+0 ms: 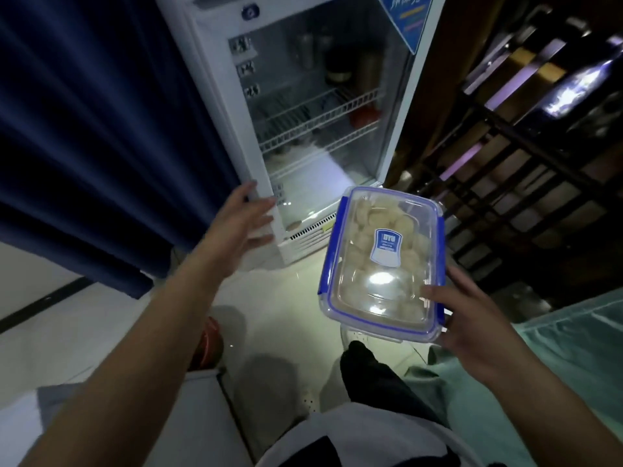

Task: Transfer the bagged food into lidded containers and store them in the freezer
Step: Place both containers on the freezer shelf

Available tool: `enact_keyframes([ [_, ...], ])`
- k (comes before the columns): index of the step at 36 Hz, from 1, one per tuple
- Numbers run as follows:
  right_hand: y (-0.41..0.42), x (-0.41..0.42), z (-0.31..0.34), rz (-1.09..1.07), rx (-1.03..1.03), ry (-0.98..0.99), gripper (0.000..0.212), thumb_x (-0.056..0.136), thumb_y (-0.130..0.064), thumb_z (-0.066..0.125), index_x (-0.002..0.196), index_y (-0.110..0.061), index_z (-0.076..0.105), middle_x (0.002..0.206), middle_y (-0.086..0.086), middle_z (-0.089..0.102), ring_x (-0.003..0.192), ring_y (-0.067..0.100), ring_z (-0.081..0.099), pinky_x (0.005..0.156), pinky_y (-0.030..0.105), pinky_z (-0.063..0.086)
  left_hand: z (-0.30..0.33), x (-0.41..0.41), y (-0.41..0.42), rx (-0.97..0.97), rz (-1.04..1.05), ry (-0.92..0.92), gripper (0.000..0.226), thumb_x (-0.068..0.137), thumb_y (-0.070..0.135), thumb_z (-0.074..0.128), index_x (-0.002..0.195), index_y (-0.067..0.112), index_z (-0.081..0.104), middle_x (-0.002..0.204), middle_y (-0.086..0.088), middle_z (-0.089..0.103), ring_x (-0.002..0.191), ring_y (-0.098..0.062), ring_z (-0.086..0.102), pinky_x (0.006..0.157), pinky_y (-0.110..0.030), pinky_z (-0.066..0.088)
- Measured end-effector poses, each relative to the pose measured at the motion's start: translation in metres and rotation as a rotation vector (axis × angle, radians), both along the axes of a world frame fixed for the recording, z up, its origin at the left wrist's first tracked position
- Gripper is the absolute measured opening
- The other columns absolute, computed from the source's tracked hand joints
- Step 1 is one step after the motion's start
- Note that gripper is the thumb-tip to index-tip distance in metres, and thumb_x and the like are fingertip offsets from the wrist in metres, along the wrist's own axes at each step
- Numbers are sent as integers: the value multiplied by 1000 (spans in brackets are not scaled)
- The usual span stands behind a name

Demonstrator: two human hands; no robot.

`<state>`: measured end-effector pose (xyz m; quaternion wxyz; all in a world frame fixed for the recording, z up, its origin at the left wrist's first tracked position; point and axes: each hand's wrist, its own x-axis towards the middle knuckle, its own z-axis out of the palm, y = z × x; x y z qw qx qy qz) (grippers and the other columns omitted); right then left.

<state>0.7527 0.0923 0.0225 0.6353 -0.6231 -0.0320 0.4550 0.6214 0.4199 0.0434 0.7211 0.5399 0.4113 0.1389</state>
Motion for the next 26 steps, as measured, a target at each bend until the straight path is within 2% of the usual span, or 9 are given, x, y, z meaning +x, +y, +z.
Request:
enact_keyframes([
  [3,11,33,-8,-62,-4,13,72,61,-16,83,123,-48,66,112,0,76,82,26,76,63,39,58,10,49,53,176,149,37,37,87,27,75,116,40,55,104,11,68,99,-15,63,82,-36,55],
  [6,18,66,-14,-97,-11,22,67,62,-21,81,120,-49,67,109,0,77,81,28,76,62,39,58,22,93,98,276,243,67,60,89,27,76,139,34,42,122,10,58,100,-6,58,92,-38,55],
  [9,21,91,-19,-119,-28,37,60,71,-17,79,119,-49,67,109,1,77,83,29,77,61,39,58,29,124,130,408,277,97,78,90,26,76,153,26,29,136,7,48,115,-12,56,92,-32,53],
  [11,22,114,-22,-131,-41,59,56,77,-14,75,120,-49,66,108,1,77,83,28,76,61,39,59,26,144,145,508,336,149,81,91,25,75,156,19,26,150,-1,44,131,-18,49,106,-33,47],
  [13,26,133,-24,-145,-60,59,53,79,-13,73,119,-47,66,107,1,77,81,27,76,62,40,58,21,157,155,576,409,145,71,93,21,72,152,15,33,146,-3,50,131,-20,51,110,-32,44],
  [19,33,172,-21,-169,-91,25,47,82,-15,74,117,-45,68,105,2,77,78,26,76,60,39,58,9,163,168,609,483,133,55,96,21,69,145,17,45,132,-3,62,118,-17,60,77,-9,50],
  [21,32,177,-19,-165,-84,15,47,83,-15,73,118,-45,67,105,2,77,78,25,76,59,38,57,8,160,175,628,460,148,54,95,22,69,143,13,46,134,-11,61,120,-25,59,80,-15,53],
  [24,28,174,-17,-180,-82,8,48,83,-15,73,119,-45,67,106,1,77,80,25,77,59,39,58,8,156,180,590,426,152,53,96,22,68,142,12,42,135,-15,60,113,-32,61,100,-46,51],
  [26,24,167,-16,-201,-84,11,48,82,-16,74,119,-45,67,107,0,77,85,26,77,61,41,59,8,155,182,572,395,130,49,98,22,66,139,16,39,129,-8,62,103,-25,59,96,-44,51],
])
